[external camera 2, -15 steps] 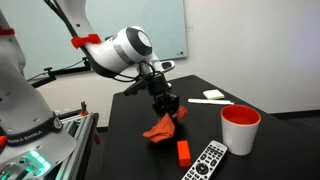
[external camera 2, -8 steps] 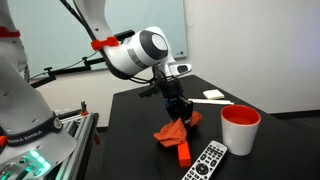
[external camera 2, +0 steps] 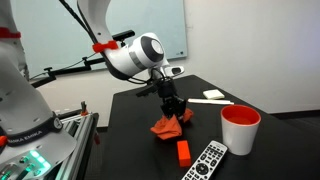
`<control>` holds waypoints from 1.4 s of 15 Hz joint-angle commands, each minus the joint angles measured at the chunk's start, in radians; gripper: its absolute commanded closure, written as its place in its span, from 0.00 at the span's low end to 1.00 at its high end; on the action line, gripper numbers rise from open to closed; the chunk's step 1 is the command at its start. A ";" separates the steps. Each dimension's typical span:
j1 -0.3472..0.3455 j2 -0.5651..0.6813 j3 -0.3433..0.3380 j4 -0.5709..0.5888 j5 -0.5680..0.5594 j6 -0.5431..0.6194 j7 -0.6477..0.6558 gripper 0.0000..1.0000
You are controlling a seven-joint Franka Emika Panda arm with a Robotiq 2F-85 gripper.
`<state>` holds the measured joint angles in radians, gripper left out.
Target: Wipe the table using the orange cloth
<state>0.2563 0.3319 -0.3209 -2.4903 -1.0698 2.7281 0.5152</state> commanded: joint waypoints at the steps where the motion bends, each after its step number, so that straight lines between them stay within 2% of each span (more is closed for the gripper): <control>1: 0.041 -0.066 -0.017 -0.067 -0.108 -0.004 0.049 0.97; 5: 0.089 -0.130 -0.008 -0.155 -0.241 -0.004 0.126 0.97; 9: 0.111 -0.174 -0.010 -0.205 -0.305 0.010 0.156 0.97; 14: 0.078 -0.145 -0.037 -0.155 -0.243 0.012 0.123 0.97; 18: 0.034 -0.148 -0.064 -0.085 -0.126 0.022 0.077 0.97; 21: 0.021 -0.126 -0.053 -0.035 -0.065 0.062 0.046 0.97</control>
<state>0.2891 0.2043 -0.3862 -2.5517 -1.1989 2.7615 0.6046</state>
